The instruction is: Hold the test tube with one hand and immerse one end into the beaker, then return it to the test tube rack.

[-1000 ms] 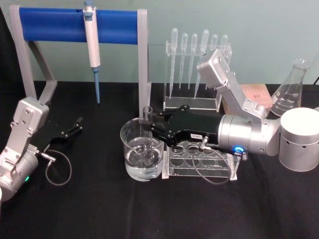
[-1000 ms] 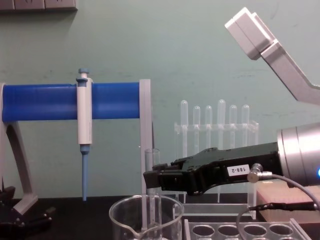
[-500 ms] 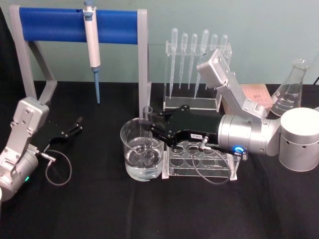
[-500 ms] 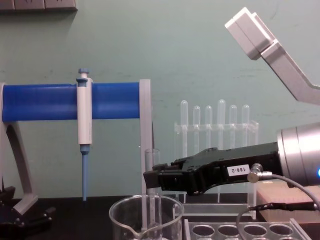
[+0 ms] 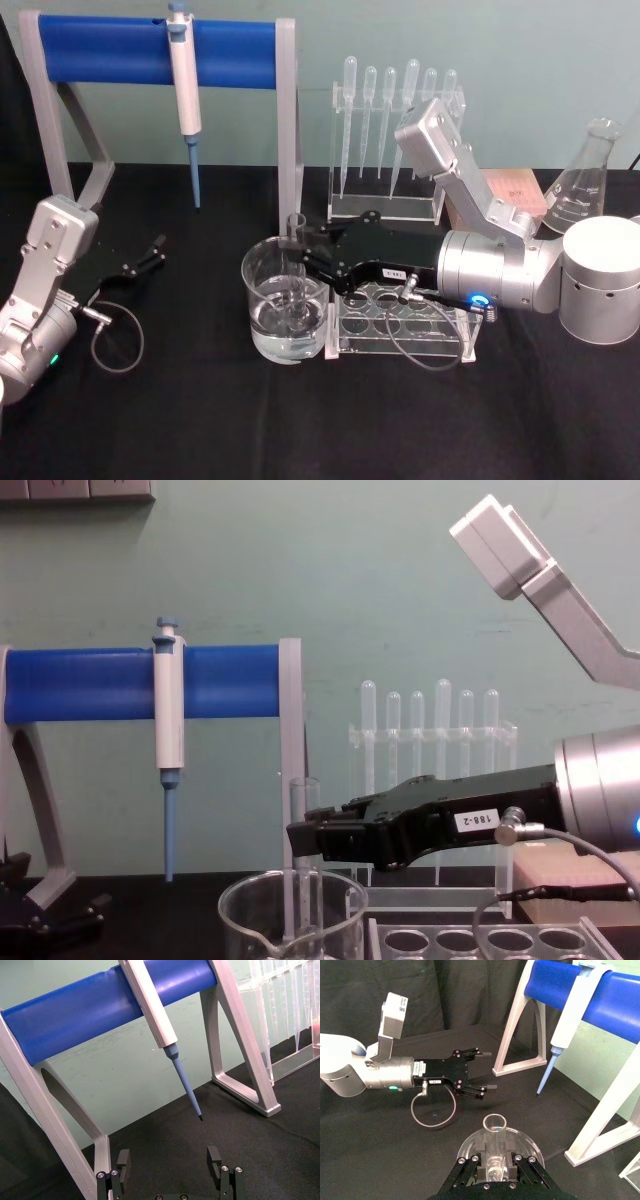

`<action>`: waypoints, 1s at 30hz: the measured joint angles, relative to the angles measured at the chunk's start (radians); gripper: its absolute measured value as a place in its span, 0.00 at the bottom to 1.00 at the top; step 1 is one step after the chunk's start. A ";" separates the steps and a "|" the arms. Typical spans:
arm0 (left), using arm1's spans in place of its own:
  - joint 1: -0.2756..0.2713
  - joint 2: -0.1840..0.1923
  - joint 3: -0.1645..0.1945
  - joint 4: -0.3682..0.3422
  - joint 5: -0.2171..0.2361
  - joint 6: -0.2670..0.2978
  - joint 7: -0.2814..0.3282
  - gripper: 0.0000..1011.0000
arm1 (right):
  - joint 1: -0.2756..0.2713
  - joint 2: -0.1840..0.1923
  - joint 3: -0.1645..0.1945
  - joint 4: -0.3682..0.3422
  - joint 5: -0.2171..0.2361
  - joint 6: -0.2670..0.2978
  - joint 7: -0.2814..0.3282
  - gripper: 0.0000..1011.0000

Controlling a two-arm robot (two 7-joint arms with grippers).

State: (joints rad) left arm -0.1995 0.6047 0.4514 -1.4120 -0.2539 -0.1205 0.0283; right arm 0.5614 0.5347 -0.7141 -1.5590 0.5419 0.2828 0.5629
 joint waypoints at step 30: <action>0.000 0.000 0.000 0.000 0.000 0.000 0.000 0.99 | 0.000 0.000 0.000 0.000 0.000 0.000 0.000 0.22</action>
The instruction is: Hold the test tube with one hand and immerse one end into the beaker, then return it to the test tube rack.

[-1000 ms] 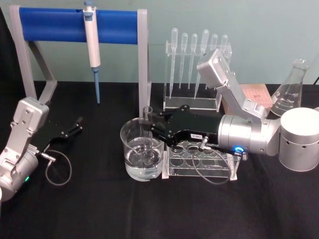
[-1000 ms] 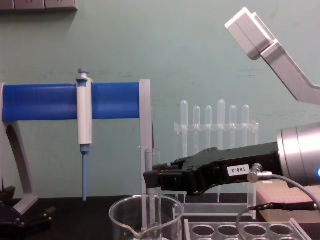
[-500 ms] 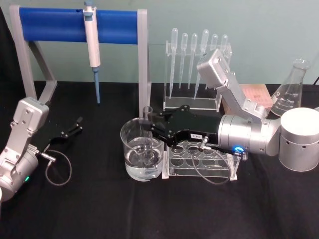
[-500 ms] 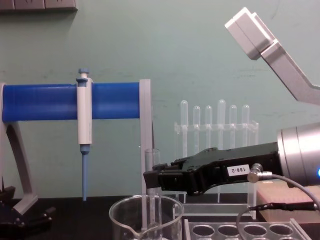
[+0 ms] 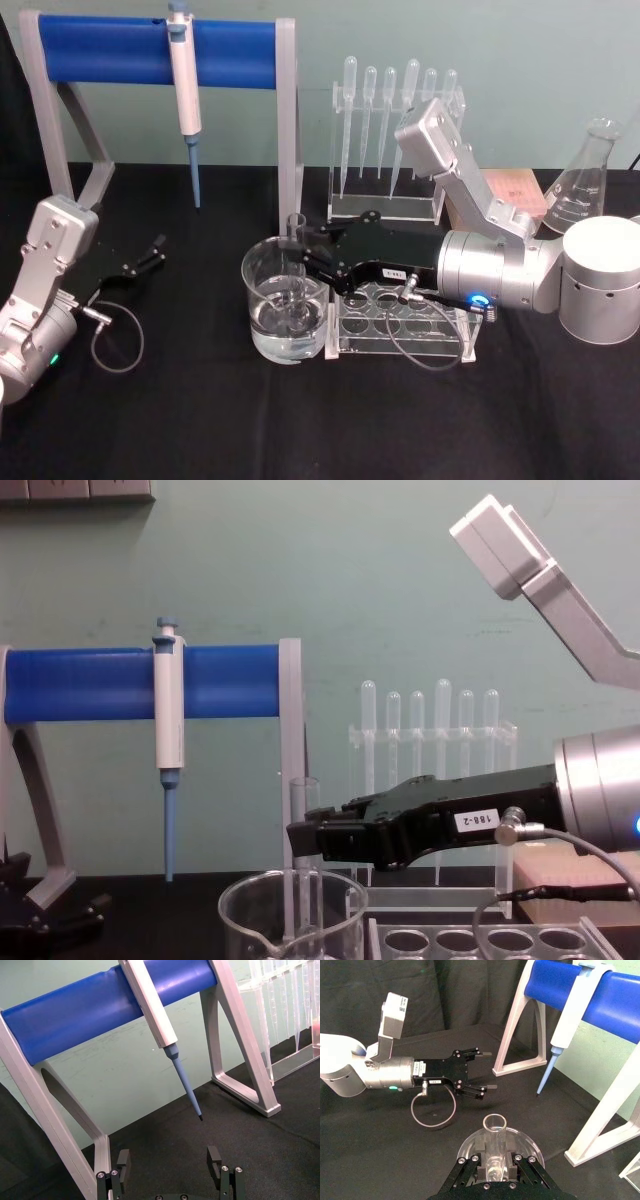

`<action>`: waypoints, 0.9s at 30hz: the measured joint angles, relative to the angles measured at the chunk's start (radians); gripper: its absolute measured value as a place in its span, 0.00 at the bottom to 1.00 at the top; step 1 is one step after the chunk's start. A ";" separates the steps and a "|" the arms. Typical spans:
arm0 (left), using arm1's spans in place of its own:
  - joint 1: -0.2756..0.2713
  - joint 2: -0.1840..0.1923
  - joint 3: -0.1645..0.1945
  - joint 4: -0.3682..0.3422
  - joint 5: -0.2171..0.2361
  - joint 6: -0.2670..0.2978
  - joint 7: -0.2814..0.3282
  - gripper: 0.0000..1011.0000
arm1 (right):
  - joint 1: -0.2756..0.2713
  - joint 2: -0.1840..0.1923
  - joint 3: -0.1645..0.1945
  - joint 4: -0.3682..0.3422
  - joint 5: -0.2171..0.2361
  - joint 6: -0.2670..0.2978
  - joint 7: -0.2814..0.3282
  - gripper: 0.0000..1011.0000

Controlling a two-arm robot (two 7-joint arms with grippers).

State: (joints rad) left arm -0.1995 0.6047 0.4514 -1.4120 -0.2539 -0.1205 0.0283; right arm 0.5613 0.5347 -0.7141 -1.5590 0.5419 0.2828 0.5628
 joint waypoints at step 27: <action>0.000 0.000 0.000 0.000 0.000 0.000 0.000 0.99 | 0.000 0.000 0.000 0.000 0.000 0.000 0.000 0.22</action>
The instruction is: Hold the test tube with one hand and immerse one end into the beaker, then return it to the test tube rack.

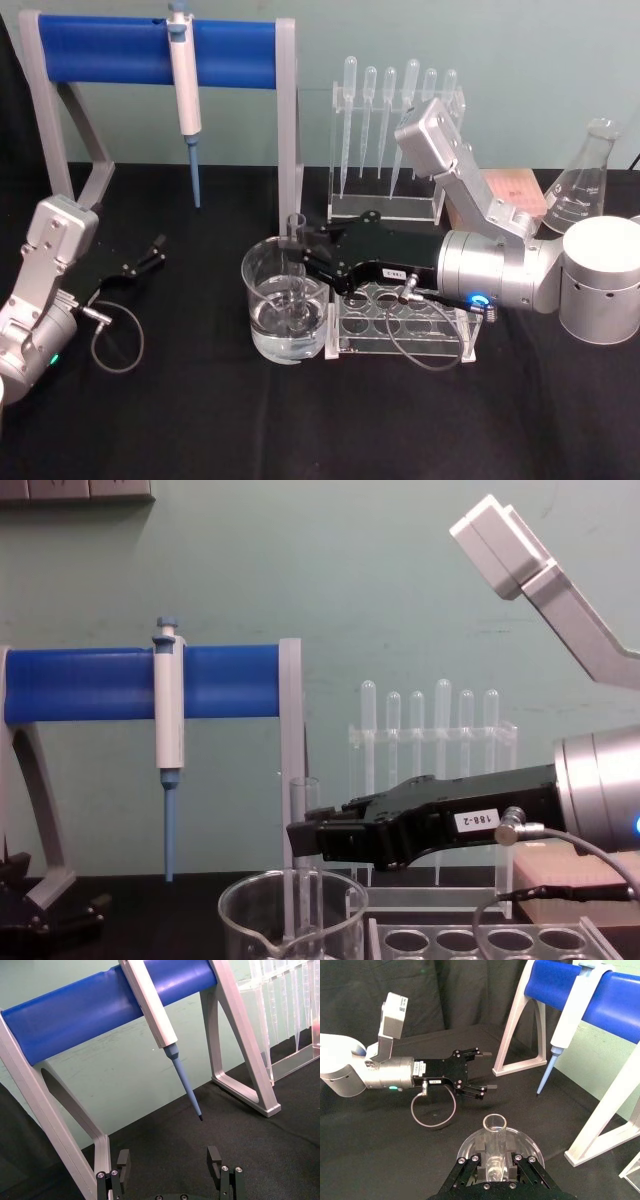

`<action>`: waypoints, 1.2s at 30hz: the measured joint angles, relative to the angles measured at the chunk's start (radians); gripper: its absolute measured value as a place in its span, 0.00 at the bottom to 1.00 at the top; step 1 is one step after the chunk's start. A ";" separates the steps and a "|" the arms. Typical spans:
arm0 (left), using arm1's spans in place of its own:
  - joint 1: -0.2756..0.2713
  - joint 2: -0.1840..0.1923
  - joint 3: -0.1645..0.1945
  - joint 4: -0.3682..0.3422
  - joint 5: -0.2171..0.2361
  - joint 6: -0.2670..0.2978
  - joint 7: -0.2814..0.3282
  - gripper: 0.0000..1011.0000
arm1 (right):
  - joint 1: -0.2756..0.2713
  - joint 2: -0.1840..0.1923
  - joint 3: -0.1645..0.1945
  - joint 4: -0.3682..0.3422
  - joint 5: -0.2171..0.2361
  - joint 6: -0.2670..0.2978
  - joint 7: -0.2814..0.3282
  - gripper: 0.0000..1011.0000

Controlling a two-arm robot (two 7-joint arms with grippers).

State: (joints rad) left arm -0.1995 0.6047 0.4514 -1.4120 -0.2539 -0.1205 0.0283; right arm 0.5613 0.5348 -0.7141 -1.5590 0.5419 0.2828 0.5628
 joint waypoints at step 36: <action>0.000 0.000 0.000 0.000 0.000 0.000 0.000 0.99 | 0.000 0.000 0.000 0.000 0.000 0.000 0.000 0.22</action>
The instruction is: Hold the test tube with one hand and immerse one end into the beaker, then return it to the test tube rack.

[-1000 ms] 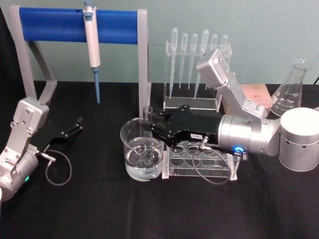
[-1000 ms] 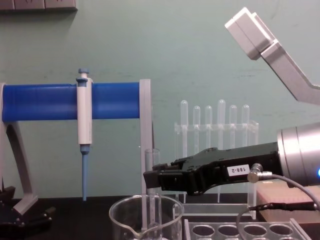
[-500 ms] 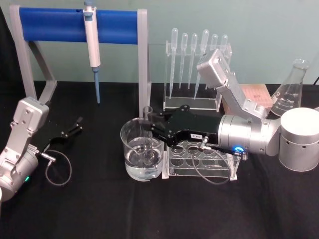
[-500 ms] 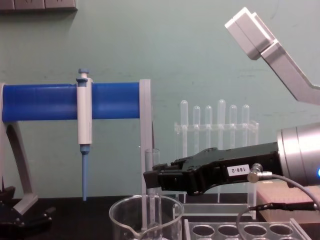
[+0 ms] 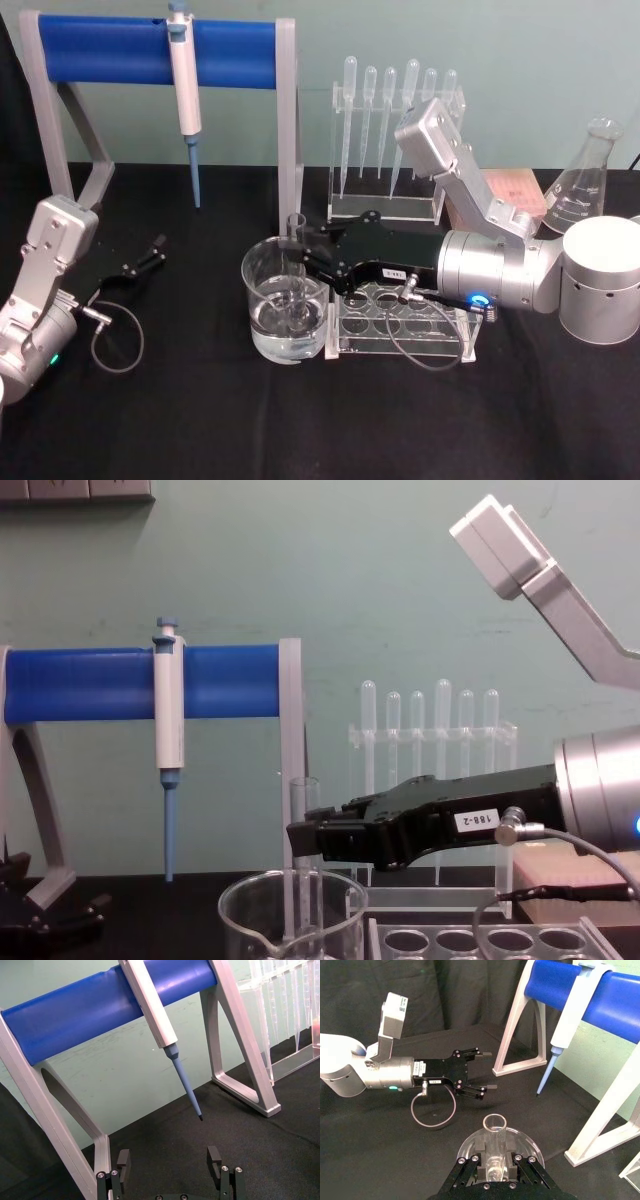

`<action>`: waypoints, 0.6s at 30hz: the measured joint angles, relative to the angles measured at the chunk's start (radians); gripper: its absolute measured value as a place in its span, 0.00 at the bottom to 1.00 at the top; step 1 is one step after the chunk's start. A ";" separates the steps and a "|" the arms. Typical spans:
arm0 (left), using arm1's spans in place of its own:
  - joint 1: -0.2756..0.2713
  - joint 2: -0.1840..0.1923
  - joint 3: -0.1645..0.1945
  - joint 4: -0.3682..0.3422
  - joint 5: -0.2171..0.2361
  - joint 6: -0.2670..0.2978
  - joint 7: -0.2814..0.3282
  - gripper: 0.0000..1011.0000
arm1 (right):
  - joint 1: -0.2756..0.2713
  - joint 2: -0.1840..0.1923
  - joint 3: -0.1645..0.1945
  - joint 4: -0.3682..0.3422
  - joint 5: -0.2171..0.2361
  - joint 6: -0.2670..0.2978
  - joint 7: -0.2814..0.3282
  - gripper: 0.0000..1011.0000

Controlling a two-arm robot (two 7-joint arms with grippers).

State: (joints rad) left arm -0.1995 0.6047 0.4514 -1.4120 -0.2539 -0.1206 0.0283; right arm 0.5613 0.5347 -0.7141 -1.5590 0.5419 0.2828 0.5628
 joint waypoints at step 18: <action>0.000 0.000 0.000 0.000 0.000 0.000 0.000 0.99 | 0.000 0.000 0.000 0.000 0.000 0.000 0.000 0.22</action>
State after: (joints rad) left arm -0.1995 0.6047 0.4514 -1.4120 -0.2538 -0.1206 0.0283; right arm 0.5613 0.5347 -0.7141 -1.5590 0.5419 0.2828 0.5629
